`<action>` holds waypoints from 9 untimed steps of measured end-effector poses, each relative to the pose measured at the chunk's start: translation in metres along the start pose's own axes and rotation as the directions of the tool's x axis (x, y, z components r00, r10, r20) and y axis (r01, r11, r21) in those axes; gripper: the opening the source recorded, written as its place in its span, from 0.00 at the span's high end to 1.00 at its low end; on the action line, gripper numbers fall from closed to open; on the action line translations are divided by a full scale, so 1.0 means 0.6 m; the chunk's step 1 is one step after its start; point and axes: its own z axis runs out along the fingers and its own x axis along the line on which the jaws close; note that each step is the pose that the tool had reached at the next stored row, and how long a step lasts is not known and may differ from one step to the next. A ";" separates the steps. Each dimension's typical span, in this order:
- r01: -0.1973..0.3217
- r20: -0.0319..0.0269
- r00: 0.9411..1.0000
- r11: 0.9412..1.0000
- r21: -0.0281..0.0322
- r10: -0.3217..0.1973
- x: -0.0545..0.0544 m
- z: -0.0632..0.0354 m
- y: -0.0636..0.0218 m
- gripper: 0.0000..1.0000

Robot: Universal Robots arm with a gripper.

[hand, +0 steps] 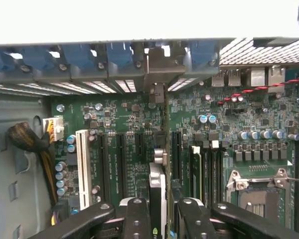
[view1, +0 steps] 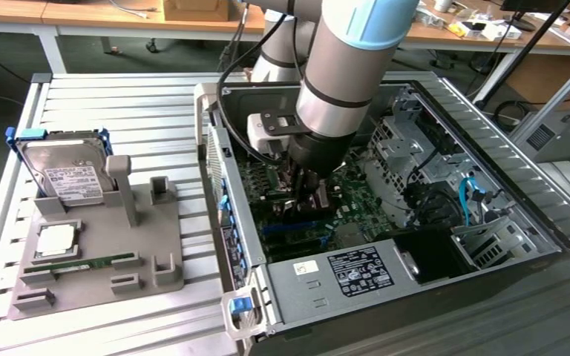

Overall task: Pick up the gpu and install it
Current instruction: 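Insert the gpu into the slot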

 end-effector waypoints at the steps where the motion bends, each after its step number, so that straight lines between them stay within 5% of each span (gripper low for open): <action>1: 0.000 0.000 1.000 1.000 0.000 0.000 0.000 -0.001 0.000 0.73; 9: 0.000 0.000 1.000 1.000 0.000 0.000 0.000 -0.001 0.000 0.73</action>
